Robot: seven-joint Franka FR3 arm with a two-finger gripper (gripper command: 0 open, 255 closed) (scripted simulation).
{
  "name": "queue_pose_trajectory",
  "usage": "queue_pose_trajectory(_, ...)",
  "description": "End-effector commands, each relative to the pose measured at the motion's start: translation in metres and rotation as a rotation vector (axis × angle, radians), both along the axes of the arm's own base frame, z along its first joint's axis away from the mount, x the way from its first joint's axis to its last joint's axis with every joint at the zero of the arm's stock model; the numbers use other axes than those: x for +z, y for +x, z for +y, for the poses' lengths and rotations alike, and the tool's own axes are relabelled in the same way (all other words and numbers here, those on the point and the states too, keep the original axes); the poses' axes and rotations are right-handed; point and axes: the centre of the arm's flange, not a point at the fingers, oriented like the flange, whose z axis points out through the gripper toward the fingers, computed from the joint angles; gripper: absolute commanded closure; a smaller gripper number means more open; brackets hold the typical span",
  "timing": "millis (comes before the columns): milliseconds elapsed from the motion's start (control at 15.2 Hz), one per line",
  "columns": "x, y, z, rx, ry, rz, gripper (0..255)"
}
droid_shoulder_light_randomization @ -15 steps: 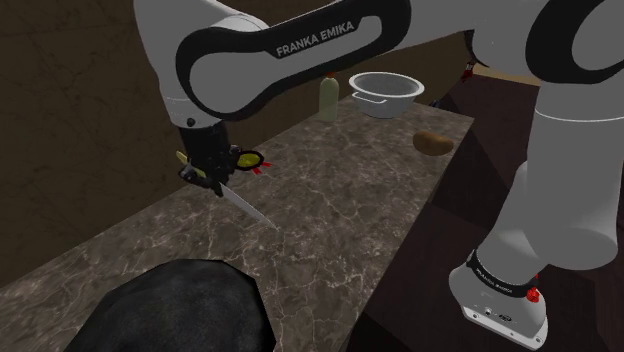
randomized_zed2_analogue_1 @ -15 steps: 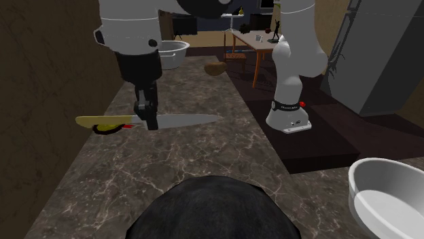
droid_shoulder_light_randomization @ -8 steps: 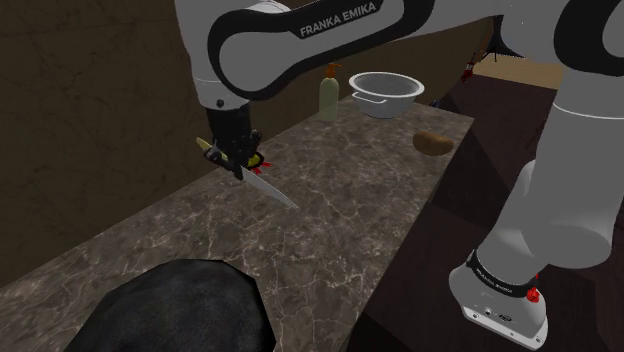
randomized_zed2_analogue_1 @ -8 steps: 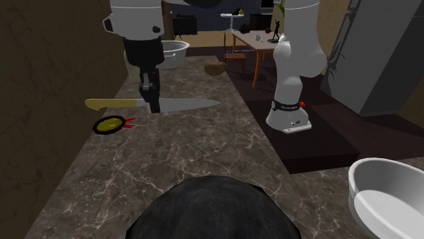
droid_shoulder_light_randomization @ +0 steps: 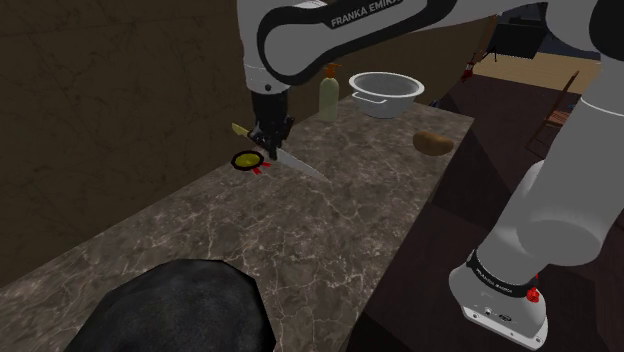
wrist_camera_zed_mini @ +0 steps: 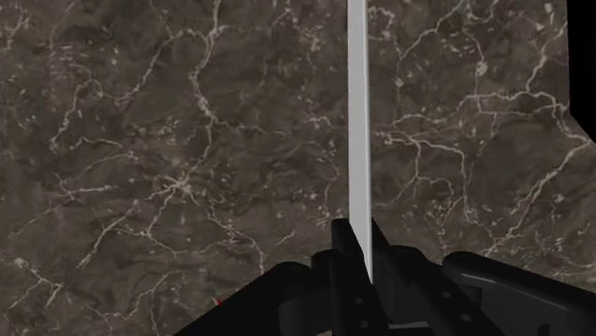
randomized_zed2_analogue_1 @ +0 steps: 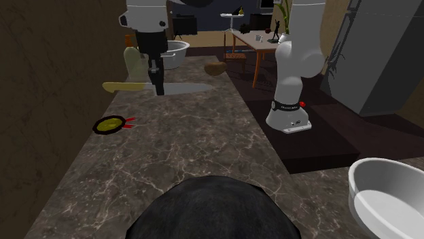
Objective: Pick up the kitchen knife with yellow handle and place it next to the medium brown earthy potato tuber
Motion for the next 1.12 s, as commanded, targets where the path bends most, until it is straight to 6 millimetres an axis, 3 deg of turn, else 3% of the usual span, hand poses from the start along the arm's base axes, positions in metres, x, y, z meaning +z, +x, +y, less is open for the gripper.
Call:
queue_pose_trajectory(0, 0.001, 0.000, -0.027, 0.001, 0.001, 0.000, 255)
queue_pose_trajectory(1056, 0.001, 0.001, -0.238, 0.001, 0.001, 0.000, 255)
